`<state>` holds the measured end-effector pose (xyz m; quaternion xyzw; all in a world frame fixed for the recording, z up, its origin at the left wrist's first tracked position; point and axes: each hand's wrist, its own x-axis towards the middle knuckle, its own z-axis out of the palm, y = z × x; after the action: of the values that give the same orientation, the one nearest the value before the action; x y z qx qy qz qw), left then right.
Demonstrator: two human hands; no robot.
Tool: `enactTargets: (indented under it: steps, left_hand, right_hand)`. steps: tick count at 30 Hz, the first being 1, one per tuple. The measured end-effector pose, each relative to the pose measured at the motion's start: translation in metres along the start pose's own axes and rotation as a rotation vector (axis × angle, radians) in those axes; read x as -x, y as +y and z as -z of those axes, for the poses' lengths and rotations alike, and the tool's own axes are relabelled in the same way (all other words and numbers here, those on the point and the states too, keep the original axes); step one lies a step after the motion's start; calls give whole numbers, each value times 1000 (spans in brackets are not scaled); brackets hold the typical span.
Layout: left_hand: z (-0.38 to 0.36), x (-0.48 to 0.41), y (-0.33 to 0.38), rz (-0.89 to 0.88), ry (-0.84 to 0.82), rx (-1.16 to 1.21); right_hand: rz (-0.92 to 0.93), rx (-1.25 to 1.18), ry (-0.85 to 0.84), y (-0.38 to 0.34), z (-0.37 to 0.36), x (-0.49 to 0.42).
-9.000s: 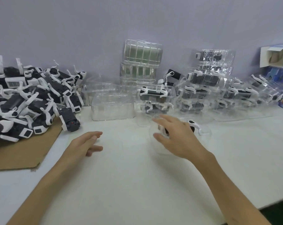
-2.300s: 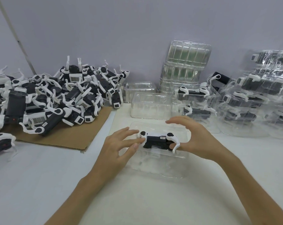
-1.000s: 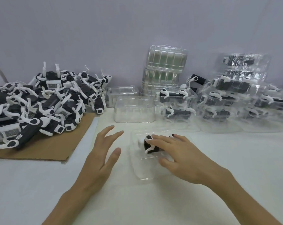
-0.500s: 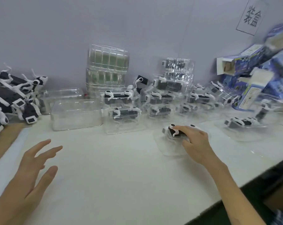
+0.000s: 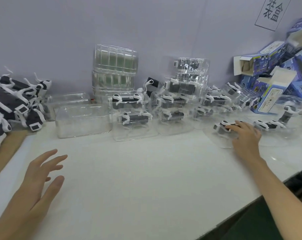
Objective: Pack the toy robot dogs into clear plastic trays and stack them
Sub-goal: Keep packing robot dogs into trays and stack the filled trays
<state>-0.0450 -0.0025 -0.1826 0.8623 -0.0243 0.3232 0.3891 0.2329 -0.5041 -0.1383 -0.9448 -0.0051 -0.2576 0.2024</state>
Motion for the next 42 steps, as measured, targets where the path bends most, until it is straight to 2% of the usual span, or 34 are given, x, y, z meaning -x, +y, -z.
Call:
enactTargets:
  steps: [2,5,8,10,14,19,22,26,29,32,37,40,42]
  left_hand:
    - [0,1,9,8,-29,-39]
    - [1,5,16,81,-89,-113]
    - [2,8,20,160,-184,-254]
    - [2,9,21,166,-269,-348]
    - [0,11,17,136,-393,-515]
    - [-1,11,14,197,-461,-540]
    - [-1,11,12,188,-456,-543]
    - [0,12,11,187,-449,-545]
    - [0,12,12,194,-467,-542]
    - [0,12,12,205,-469,-518]
    - [1,14,10,182,-421,-490]
    - [3,11,14,211,-221,-381]
    - [7,6,20,301,-17,-185]
  right_hand:
    - [-76,-173,87,-5,-1,-4]
    - [-180,-484,344,-31,3,-1]
    - [19,-550,447,-81,5,12]
    - [235,-641,372,-127,9,23]
    - [659,-723,76,-222,1,55]
    - [856,-624,-332,-333,-42,84]
    - [897,-392,-416,-388,-80,80]
    - [828,-24,-433,-426,-126,67]
    - [795,33,-432,-433,-144,64]
    - [830,-68,-462,-437,-143,68]
    - [856,-369,-499,-438,-113,90]
    - [790,-680,-531,-433,-83,109]
    - [722,-887,-581,-421,-65,124]
